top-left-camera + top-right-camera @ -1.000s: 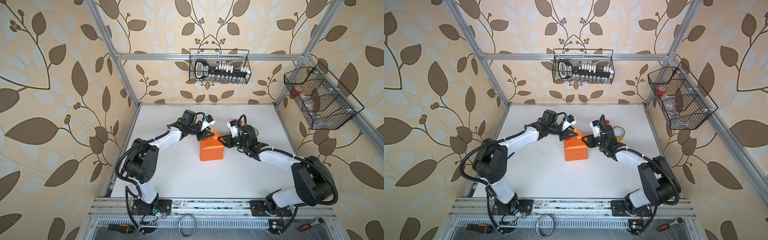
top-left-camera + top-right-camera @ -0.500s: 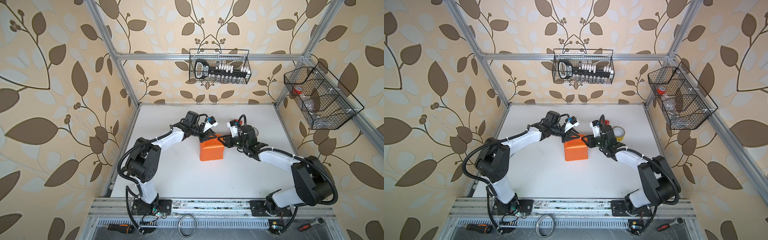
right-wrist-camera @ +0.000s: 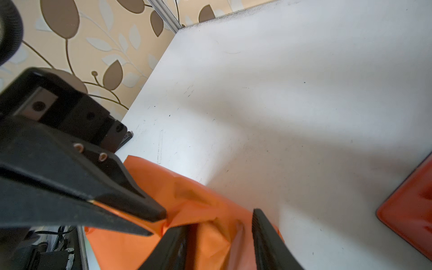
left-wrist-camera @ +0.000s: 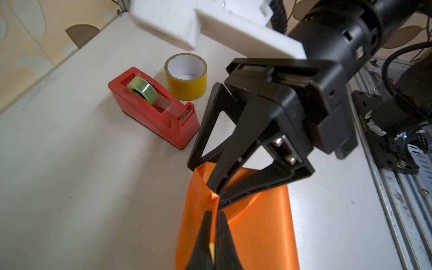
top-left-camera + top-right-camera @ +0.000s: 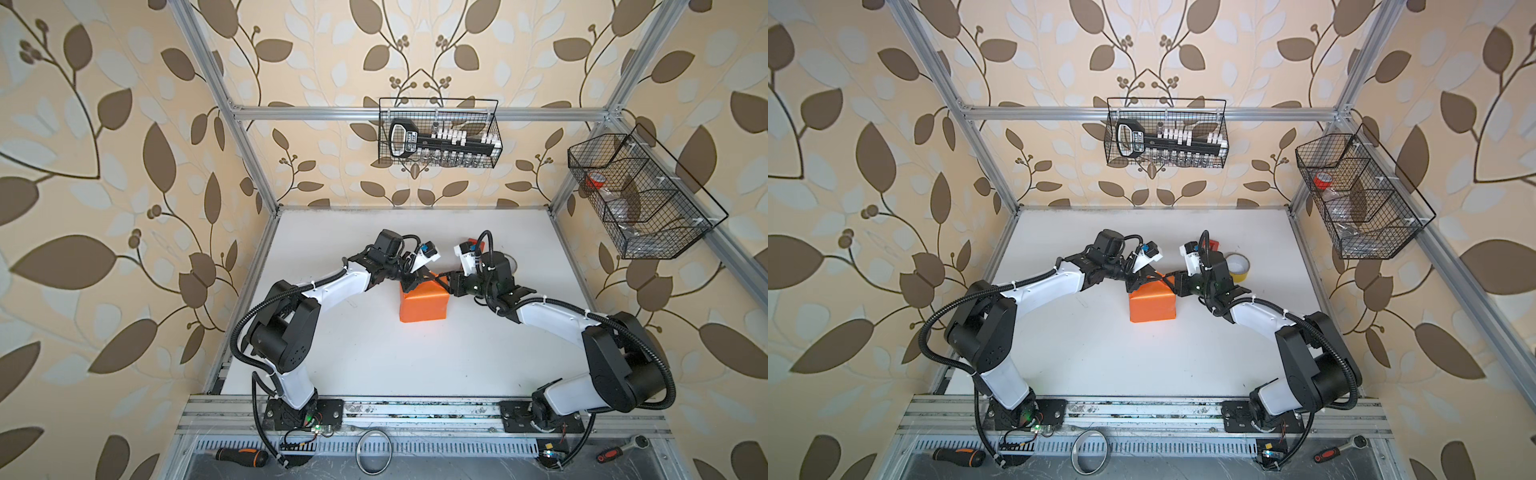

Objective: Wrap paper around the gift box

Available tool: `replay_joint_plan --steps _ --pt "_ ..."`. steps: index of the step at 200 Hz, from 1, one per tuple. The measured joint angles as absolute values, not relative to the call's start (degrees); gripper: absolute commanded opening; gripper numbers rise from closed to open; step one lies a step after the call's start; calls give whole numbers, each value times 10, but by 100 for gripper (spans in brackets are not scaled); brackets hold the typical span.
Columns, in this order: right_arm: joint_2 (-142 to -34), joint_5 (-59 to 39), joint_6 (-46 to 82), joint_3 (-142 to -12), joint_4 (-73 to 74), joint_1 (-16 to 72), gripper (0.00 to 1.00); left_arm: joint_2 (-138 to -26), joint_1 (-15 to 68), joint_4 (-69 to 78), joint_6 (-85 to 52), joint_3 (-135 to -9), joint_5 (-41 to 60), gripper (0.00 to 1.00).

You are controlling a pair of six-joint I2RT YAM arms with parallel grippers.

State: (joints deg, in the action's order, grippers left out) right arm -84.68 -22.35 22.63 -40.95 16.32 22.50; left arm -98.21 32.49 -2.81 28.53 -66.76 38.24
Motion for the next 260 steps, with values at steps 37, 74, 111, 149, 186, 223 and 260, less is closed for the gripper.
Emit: replay_joint_plan --steps 37,74,111,149,186,223,260 --pt "-841 -222 227 -407 158 225 47 -972 338 -14 283 -650 355 0" --pt "-829 -220 226 -406 138 225 51 -964 343 -4 279 -637 351 0" --pt "-794 -218 223 -398 95 218 55 -961 346 -4 277 -624 350 0" --pt "-731 -220 218 -383 63 220 60 -960 346 -2 276 -621 349 0" --pt "-693 -221 213 -343 56 242 63 -960 346 -2 274 -621 349 0" --pt "-701 -220 211 -329 59 260 62 -960 346 -2 271 -621 349 0" --pt "-715 -221 214 -329 82 264 60 -958 346 -4 270 -622 342 0"
